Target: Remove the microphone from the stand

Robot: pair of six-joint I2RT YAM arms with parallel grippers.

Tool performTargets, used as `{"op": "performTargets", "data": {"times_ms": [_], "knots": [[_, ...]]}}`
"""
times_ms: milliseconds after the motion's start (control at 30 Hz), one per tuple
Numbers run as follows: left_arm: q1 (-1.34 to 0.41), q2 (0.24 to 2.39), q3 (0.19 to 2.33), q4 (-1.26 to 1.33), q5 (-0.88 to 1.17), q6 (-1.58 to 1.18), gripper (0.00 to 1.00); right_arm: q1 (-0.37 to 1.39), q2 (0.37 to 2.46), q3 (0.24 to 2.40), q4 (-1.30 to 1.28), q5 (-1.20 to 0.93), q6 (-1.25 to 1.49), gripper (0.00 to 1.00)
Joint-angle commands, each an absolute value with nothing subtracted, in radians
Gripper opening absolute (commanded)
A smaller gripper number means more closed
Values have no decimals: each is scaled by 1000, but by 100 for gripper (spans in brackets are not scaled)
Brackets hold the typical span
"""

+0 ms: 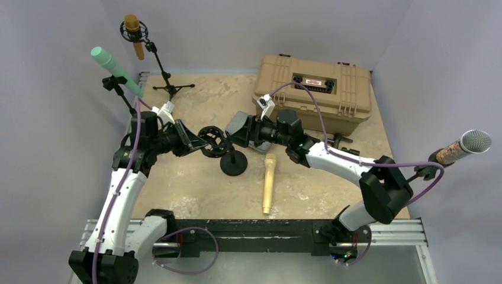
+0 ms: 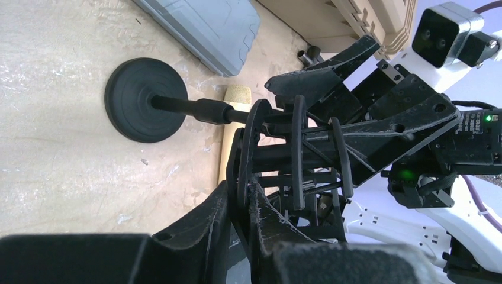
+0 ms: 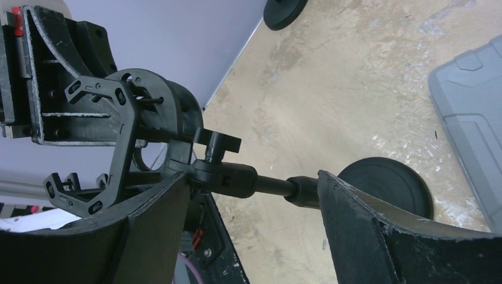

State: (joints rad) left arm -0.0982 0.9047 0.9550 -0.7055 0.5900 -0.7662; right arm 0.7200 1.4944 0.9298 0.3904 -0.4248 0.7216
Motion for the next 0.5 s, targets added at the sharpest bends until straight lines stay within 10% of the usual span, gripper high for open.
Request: {"op": "performTargets", "data": {"times_ms": [0,467], "knots": [[-95,918,921,-686,599,-760,0,723,1509,895,439,-379,698,75],[-95,943,857,-648,586,-761,0,723,1564,782,457,-332,666,74]]}}
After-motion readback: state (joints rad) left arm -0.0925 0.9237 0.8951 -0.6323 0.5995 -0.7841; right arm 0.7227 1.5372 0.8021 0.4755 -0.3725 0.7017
